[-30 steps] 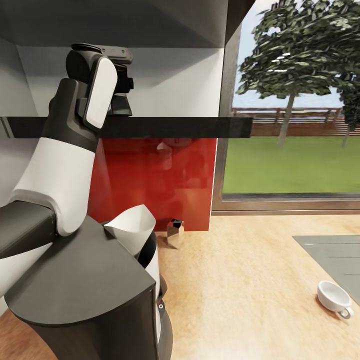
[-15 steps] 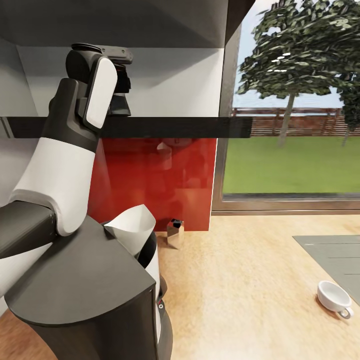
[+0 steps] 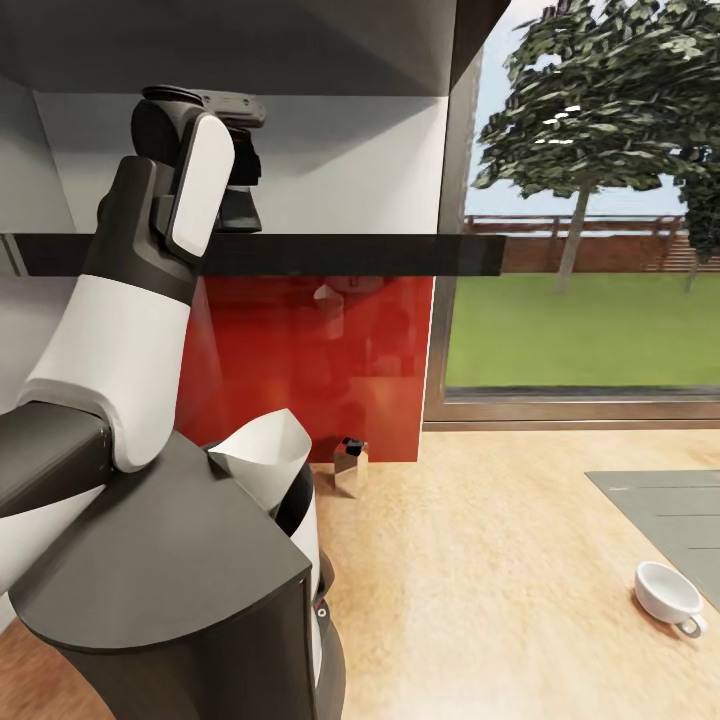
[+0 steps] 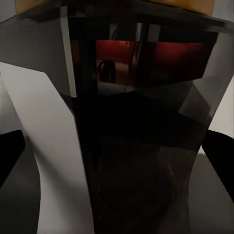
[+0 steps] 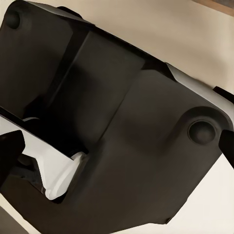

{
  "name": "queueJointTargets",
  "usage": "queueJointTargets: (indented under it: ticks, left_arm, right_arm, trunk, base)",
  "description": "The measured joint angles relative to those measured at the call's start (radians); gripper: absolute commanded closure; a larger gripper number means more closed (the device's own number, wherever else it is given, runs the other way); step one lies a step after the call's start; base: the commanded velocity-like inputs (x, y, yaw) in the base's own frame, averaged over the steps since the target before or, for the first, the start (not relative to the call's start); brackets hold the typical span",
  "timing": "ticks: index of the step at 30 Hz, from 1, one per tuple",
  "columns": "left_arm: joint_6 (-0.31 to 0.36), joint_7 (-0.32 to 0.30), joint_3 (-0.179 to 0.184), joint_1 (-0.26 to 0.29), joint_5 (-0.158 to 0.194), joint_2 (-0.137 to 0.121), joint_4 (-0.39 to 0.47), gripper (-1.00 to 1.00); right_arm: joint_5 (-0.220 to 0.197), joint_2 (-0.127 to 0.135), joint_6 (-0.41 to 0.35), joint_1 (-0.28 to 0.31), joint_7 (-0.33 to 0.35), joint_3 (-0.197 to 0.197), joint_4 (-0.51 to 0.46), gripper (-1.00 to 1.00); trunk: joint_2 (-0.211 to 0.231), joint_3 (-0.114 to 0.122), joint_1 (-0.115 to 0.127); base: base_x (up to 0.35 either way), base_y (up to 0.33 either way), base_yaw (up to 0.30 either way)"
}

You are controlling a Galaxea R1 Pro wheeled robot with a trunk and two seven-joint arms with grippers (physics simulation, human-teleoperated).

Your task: Set up a coffee station on the kitchen countertop: keep the coffee maker on the countertop, move the bottle of coffee from the kitchen shelf to the counter next to the coffee maker, place a paper coffee filter on top of the coffee maker, put the saucer next to the coffee maker with the coffee cup on the saucer, and place the electric kettle next to the coffee maker.

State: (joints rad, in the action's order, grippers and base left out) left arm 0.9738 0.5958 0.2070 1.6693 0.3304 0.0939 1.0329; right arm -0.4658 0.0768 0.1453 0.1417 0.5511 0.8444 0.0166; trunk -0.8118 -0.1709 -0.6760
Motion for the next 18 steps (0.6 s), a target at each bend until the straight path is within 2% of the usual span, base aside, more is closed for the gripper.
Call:
queueJointTargets:
  ticks: [18]
  left_arm:
    - [-0.001,0.000,0.012,0.000,0.003,0.007,0.012,1.00]
  right_arm:
    - [0.000,0.000,0.000,0.000,0.000,0.000,0.000,-1.00]
  trunk:
    - [0.000,0.000,0.000]
  base:
    - [0.000,0.000,0.000]
